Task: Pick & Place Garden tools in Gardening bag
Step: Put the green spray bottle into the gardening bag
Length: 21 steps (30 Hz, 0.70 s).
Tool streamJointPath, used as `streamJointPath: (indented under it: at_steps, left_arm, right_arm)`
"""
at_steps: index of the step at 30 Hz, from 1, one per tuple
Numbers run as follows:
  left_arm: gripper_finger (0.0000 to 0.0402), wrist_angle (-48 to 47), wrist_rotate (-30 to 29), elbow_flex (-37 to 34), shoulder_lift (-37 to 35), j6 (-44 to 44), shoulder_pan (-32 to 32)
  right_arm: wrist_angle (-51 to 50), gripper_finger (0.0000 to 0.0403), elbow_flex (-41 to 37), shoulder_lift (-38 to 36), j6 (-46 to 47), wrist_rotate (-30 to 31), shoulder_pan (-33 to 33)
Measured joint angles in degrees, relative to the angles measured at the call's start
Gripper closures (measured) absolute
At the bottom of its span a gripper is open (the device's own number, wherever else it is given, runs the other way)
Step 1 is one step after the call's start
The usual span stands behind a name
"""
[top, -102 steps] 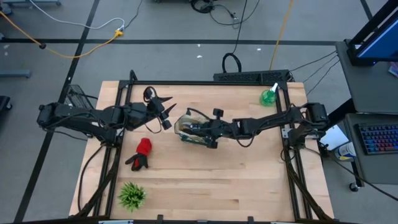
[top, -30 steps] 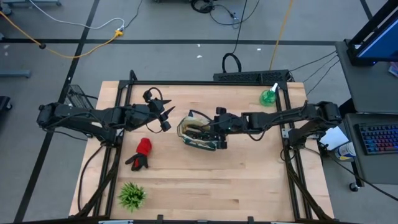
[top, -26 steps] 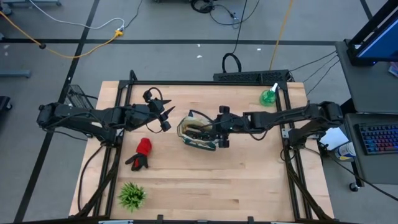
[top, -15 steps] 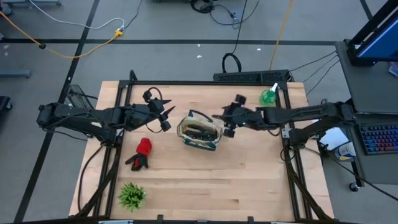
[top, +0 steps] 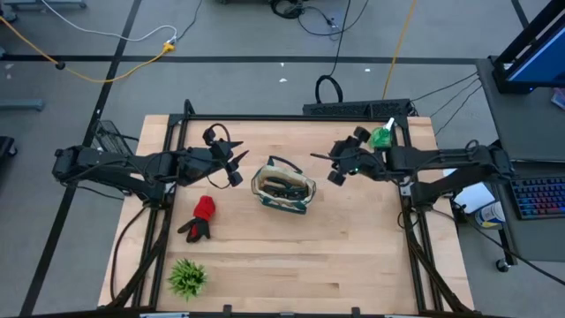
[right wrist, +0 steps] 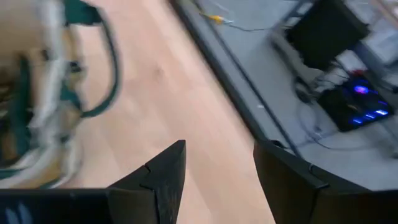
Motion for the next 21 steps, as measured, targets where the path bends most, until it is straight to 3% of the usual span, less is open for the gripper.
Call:
streamJointPath:
  at_steps: [7,14,21]
  left_arm:
    - [0.0250,0.1,0.0,0.0,0.0,0.0,0.0]
    - [0.0250,0.1,0.0,0.0,0.0,0.0,0.1]
    - [0.0250,0.1,0.0,0.0,0.0,0.0,0.1]
  right_arm:
    - [-15.0,0.0220,0.0,-1.7,7.3,8.3,-3.4]
    - [-30.0,0.0220,-0.5,-2.1,18.5,8.3,-10.2]
    - [-35.7,0.0220,-2.9,-2.1,27.6,8.1,-16.6]
